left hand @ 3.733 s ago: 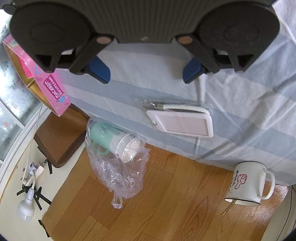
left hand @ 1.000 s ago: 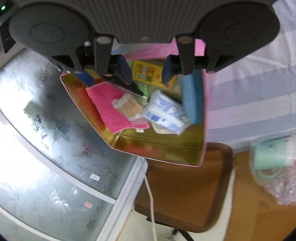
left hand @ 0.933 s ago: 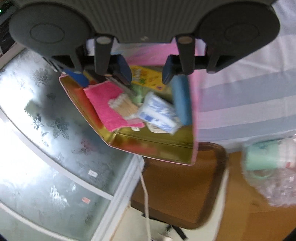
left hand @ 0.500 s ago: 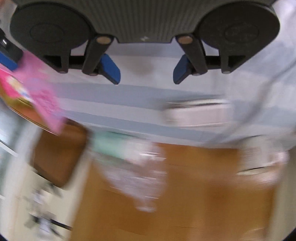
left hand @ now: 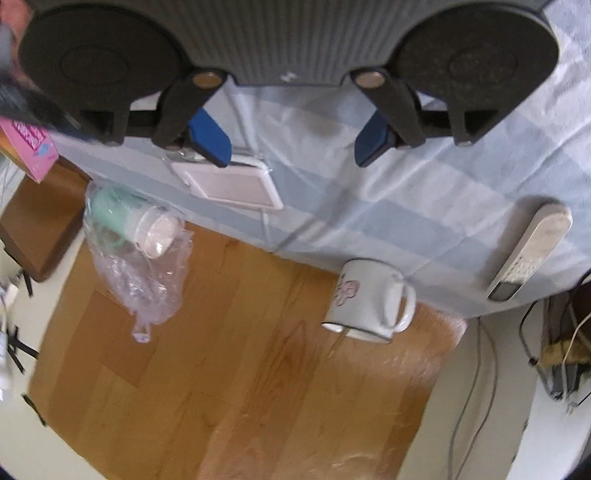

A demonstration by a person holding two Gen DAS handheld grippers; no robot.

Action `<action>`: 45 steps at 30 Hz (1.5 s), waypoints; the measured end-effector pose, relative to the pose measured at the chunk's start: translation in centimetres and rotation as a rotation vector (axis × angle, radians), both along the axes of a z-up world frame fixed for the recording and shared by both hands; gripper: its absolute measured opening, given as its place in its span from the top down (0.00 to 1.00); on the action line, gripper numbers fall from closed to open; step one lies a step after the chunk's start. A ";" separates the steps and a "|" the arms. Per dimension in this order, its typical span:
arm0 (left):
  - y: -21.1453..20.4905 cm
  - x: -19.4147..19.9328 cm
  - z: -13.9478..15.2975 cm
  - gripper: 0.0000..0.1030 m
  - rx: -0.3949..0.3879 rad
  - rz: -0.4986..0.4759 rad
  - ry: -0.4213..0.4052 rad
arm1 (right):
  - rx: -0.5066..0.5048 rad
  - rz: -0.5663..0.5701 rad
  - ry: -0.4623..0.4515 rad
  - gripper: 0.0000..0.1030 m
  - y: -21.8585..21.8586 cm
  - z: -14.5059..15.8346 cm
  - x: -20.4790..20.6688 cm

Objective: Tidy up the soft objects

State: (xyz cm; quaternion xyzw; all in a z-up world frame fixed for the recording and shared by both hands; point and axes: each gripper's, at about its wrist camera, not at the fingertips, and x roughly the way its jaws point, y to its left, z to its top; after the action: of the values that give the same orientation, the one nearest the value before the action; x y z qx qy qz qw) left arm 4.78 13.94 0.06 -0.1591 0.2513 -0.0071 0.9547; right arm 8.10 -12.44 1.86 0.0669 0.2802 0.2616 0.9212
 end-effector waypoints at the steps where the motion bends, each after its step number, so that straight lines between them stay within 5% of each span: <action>1: -0.4 -0.2 0.2 0.26 0.009 -0.007 -0.006 | 0.003 -0.010 0.016 0.45 0.6 -0.2 1.2; 8: -0.4 -0.4 0.1 0.25 0.008 -0.040 -0.014 | -0.001 -0.047 0.102 0.46 3.1 -2.1 4.4; 9: -0.4 -0.4 0.1 0.25 0.007 -0.042 -0.015 | -0.027 -0.033 0.093 0.60 3.6 -2.1 4.1; 12: -0.5 -0.4 0.1 0.25 0.012 -0.049 -0.017 | -0.067 -0.010 0.063 0.73 4.4 -2.0 3.2; 17: -0.5 -0.4 0.1 0.23 0.017 -0.045 -0.022 | -0.069 -0.012 0.060 0.77 4.1 -1.8 2.0; 32: -0.3 -0.3 0.0 0.20 0.007 -0.049 0.002 | 0.005 0.035 0.113 0.85 -5.0 -0.6 -8.3; 40: -0.2 0.0 -0.1 0.17 0.005 -0.042 0.033 | 0.048 0.026 0.109 0.81 -8.9 -1.8 -12.8; 44: -0.2 0.1 -0.2 0.16 0.008 -0.035 0.045 | 0.084 -0.003 0.098 0.54 -9.8 -1.9 -12.7; 45: -0.2 0.1 -0.2 0.16 0.009 -0.033 0.047 | 0.097 -0.008 0.096 0.54 -10.0 -1.9 -12.6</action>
State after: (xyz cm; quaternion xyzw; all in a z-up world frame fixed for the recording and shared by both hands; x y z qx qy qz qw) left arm 4.89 13.75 -0.12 -0.1508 0.2764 -0.0182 0.9490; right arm -4.47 -22.45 -0.03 0.1253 0.3105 0.2677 0.9035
